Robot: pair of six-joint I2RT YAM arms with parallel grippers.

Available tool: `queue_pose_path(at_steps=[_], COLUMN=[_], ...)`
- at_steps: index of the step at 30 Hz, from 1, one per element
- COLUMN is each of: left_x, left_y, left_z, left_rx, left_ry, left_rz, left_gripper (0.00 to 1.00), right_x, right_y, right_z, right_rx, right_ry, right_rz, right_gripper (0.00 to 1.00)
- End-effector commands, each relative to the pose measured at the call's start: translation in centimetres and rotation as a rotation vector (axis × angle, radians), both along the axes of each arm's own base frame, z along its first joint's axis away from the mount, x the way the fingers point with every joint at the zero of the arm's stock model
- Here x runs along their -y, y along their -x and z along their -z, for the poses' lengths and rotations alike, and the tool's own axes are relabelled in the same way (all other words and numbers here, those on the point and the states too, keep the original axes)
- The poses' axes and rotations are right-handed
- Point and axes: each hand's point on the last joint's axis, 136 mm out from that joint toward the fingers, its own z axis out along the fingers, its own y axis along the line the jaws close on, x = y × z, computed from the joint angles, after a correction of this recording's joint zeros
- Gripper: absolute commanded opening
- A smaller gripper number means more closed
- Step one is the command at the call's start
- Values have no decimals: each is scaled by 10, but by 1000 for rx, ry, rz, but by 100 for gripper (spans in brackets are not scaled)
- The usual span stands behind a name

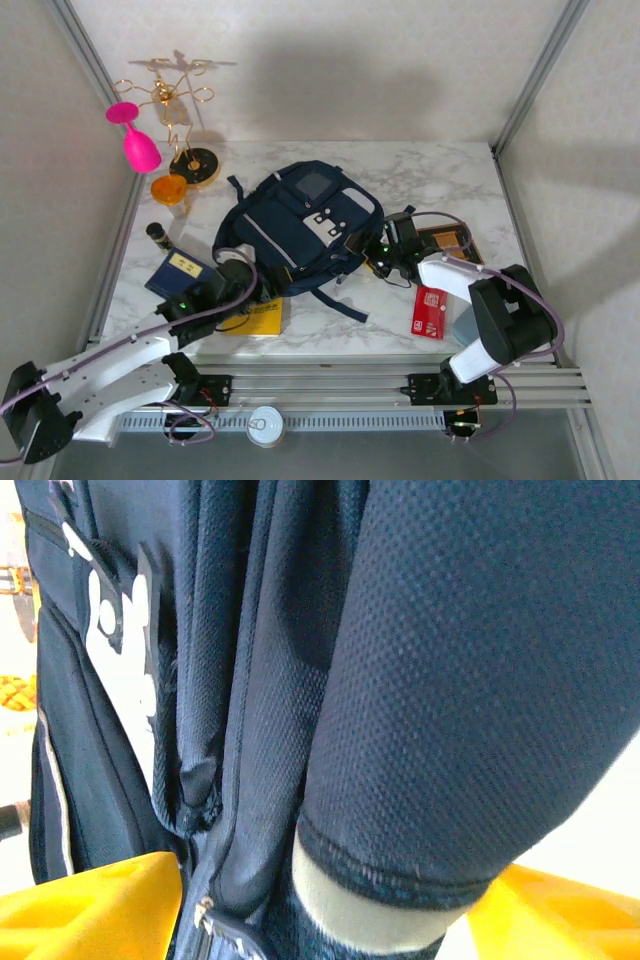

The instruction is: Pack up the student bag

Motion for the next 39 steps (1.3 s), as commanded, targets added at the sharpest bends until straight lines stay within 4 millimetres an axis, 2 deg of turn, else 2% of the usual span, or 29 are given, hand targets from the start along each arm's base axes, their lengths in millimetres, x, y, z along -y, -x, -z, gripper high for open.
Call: queue_pose_path(at_steps=[1, 3, 5, 7, 9, 10, 14, 19, 21, 26, 28, 31, 34, 39], left_x=[32, 49, 67, 83, 91, 92, 86, 76, 77, 81, 84, 81, 80, 78], left_y=[1, 4, 6, 9, 6, 4, -13, -53, -69, -106, -121, -134, -123, -77], left_z=[-1, -3, 0, 7, 18, 24, 46, 62, 54, 15, 6, -2, -18, -31], left_rx=[38, 68, 90, 91, 89, 87, 101, 110, 152, 318, 342, 333, 339, 374], left_ry=[78, 64, 35, 14, -24, -56, -174, -268, -286, -284, -265, -284, -270, -358], left_rz=[22, 54, 100, 152, 179, 183, 158, 148, 142, 124, 138, 136, 152, 139], left_gripper=[77, 77, 76, 75, 73, 71, 68, 63, 61, 59, 59, 60, 61, 60], right_x=[-8, -8, -11, -13, -12, -12, -10, -6, -5, -1, 4, 10, 16, 17], right_y=[-20, -23, -22, -21, -20, -19, -17, -15, -16, -15, -14, -14, -12, -4], right_z=[-6, -2, -5, -11, -14, -15, -30, -55, -68, -105, -116, -121, -117, -118], right_rx=[20, 12, 16, 36, 37, 37, 63, 132, 169, 257, 289, 290, 232, 207], right_ry=[-54, -48, -78, -92, -93, -98, -121, -135, -139, -151, -146, -151, -164, -250], right_rz=[38, 50, 51, 52, 62, 65, 73, 74, 69, 79, 104, 146, 211, 305], right_gripper=[70, 62, 50, 45, 32, 26, 13, 0, 0, 0, 0, 0, 0, 0])
